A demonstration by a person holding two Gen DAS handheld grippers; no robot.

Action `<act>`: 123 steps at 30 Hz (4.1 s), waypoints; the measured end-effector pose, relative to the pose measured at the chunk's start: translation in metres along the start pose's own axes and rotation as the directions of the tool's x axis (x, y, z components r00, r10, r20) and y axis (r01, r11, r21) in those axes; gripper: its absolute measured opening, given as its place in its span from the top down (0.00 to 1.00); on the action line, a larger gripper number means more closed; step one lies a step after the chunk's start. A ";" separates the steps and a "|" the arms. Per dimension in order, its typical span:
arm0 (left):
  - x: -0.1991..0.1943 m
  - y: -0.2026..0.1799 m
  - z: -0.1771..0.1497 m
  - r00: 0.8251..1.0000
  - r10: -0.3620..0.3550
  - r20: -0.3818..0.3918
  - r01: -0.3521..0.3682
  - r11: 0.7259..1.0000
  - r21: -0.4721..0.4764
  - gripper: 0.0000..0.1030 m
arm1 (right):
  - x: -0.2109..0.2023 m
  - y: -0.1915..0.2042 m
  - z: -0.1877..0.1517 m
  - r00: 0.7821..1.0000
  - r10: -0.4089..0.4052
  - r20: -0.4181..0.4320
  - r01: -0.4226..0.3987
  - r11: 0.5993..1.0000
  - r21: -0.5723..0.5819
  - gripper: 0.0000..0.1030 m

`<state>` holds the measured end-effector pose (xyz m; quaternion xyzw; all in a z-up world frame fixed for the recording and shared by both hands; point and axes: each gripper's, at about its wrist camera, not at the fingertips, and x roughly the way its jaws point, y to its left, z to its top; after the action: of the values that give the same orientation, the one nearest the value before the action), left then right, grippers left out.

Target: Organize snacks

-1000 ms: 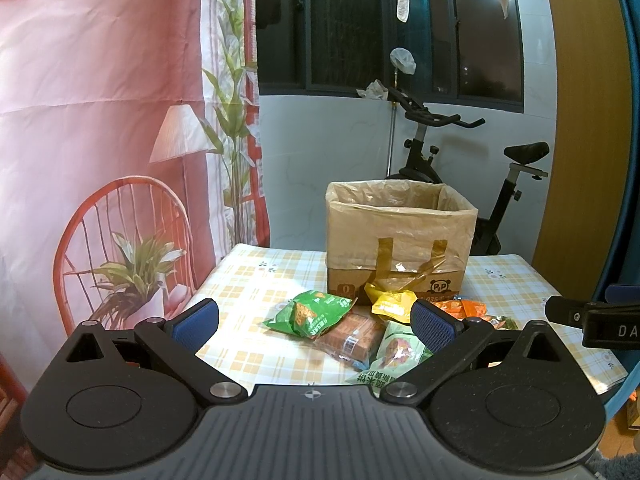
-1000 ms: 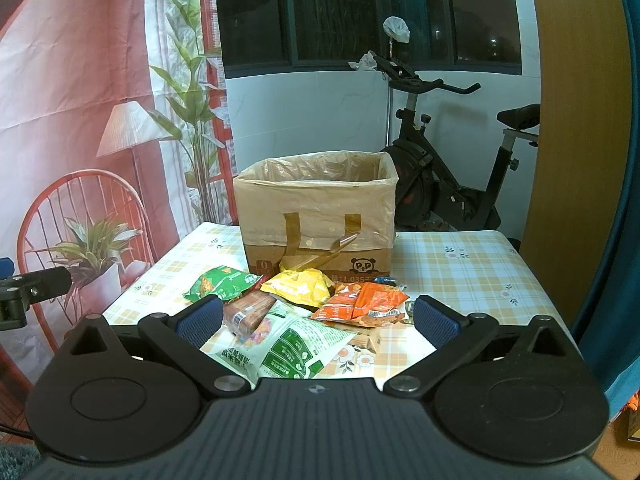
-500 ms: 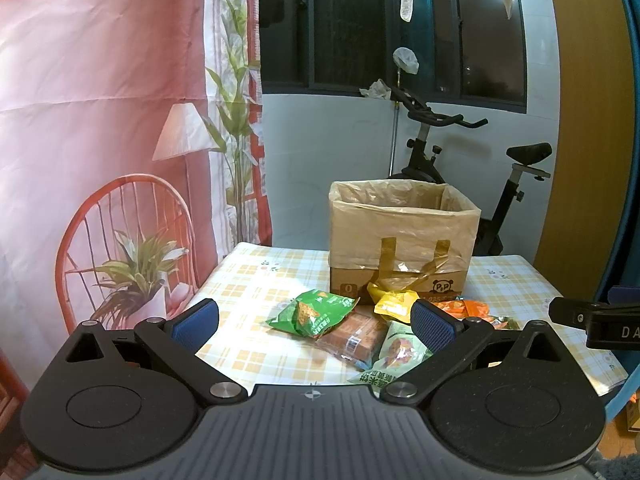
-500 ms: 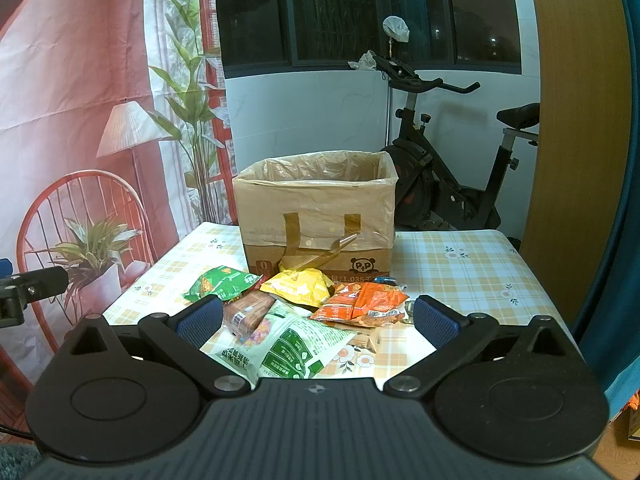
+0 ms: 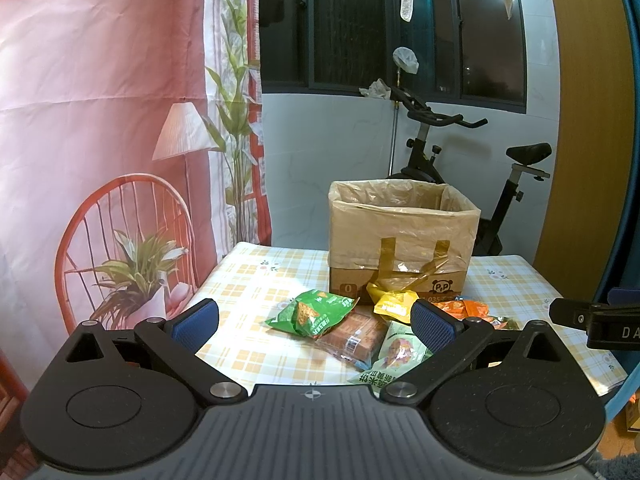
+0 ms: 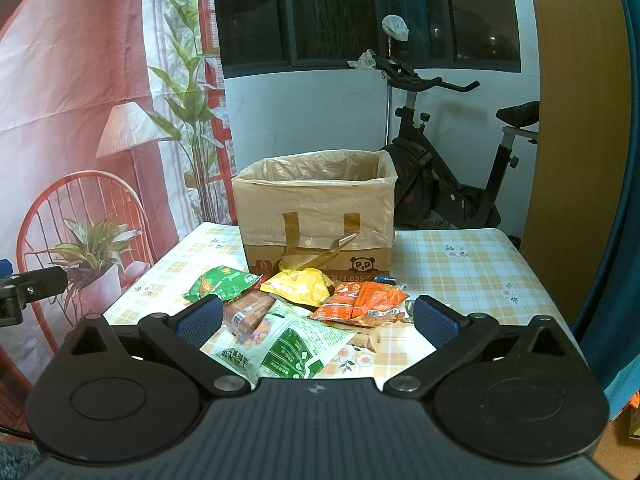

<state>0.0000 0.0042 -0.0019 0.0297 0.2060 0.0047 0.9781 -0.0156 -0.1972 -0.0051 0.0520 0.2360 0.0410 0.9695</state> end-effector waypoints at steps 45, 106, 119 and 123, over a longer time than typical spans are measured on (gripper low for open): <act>0.173 -0.016 -0.034 0.966 -0.223 -0.130 0.219 0.975 -0.041 0.02 | 0.142 -0.050 -0.018 0.994 -0.054 -0.097 0.055 0.998 0.011 0.00; 0.226 -0.008 -0.025 0.979 -0.167 -0.116 0.154 0.981 -0.115 0.31 | 0.270 -0.095 -0.020 0.971 0.061 -0.230 -0.034 0.992 0.121 0.12; 0.230 0.001 -0.022 0.976 -0.181 -0.122 0.168 0.979 -0.114 0.31 | 0.291 -0.097 -0.026 0.967 0.071 -0.246 -0.029 0.985 0.172 0.45; 0.228 0.001 -0.020 0.977 -0.184 -0.112 0.172 0.979 -0.113 0.31 | 0.271 -0.096 -0.022 0.981 0.046 -0.189 -0.017 0.988 0.154 0.49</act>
<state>0.2008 0.0116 -0.1117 -0.0393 0.2665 -0.0706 0.9604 0.2193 -0.2626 -0.1590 0.1252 0.3299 0.0433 0.9347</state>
